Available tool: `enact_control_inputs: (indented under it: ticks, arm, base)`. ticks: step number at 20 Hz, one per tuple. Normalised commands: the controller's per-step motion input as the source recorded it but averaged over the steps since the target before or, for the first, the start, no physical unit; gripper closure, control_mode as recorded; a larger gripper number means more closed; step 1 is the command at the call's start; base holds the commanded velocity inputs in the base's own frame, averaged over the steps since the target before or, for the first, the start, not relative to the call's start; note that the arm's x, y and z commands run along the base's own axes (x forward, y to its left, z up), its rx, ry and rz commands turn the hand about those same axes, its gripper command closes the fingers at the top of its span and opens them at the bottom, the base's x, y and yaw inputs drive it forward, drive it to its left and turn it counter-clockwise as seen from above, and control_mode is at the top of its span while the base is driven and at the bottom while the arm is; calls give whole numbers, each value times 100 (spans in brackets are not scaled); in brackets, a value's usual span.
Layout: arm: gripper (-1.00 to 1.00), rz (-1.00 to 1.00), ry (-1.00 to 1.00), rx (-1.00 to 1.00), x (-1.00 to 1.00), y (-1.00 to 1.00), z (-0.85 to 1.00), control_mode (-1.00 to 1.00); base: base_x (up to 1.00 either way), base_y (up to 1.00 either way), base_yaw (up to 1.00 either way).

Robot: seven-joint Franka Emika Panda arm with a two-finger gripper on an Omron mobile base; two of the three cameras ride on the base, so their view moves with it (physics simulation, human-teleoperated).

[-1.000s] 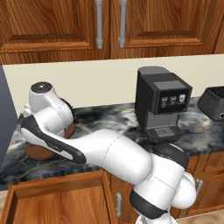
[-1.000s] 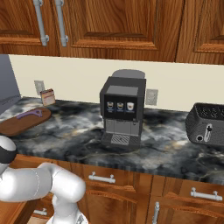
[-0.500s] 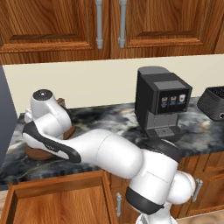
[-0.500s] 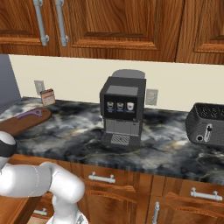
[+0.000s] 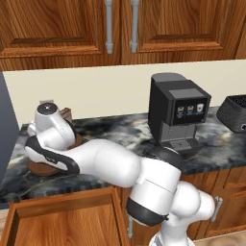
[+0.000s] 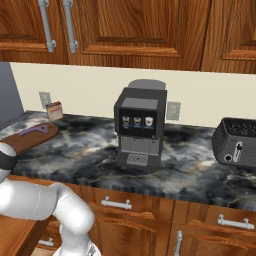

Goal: Open the drawer on the left and place the cutting tools on the cutting board.

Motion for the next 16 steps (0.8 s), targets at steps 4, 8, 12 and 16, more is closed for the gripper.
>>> enact_control_inputs:
  ticks: [4,8,12,16]
  arm:
    - [100,-1,3,-3,52,13,-19,-100]
    - [100,0,5,-2,42,11,-33,-100]
    - [100,-1,4,0,41,6,-28,-100]
    - [100,0,3,0,41,1,-24,-100]
  base:
    - [0,0,0]
    - [0,0,0]
    - [0,0,0]
    - [0,0,0]
